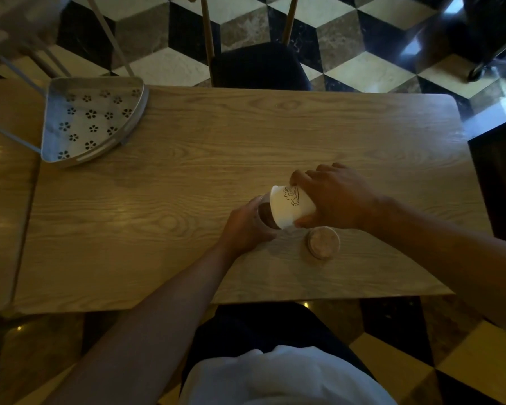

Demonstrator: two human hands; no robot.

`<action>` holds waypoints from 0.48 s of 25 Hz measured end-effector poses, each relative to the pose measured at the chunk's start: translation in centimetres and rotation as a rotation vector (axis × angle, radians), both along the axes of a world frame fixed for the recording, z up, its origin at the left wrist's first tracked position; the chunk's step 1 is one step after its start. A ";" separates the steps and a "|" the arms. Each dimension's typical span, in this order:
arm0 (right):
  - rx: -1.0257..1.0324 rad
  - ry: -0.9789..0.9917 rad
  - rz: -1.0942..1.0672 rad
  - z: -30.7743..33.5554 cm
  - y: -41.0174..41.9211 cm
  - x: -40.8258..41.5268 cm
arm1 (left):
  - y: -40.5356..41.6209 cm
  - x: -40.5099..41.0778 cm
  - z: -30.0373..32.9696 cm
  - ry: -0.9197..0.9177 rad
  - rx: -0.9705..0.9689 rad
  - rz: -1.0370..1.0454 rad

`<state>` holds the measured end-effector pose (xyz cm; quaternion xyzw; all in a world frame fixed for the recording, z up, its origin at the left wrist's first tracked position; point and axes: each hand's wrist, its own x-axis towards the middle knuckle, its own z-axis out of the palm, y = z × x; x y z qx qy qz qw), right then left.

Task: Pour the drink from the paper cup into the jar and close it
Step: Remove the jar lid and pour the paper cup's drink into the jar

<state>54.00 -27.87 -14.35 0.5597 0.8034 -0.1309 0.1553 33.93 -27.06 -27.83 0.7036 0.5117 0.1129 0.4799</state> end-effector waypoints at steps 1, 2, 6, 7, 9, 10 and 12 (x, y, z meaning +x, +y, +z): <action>0.007 -0.003 0.011 0.0 0.0 0.0 | 0.0 0.0 0.1 -0.002 0.005 -0.002; 0.014 -0.006 0.019 0.1 0.0 0.0 | 0.0 0.0 0.1 -0.007 0.011 -0.005; 0.009 -0.006 0.014 0.5 0.2 -0.3 | 0.0 0.1 0.4 -0.009 0.025 -0.009; 0.008 -0.004 0.013 0.6 0.3 -0.3 | 0.0 0.1 0.5 -0.010 0.024 -0.008; 0.007 -0.006 0.016 0.7 0.4 -0.6 | 0.0 0.0 0.5 -0.030 0.018 0.000; 0.009 -0.012 0.017 0.9 0.4 -0.6 | -0.1 0.0 0.6 -0.042 0.016 0.003; 0.010 -0.024 0.024 1.1 0.4 -0.7 | -0.1 0.0 0.7 -0.055 0.019 0.005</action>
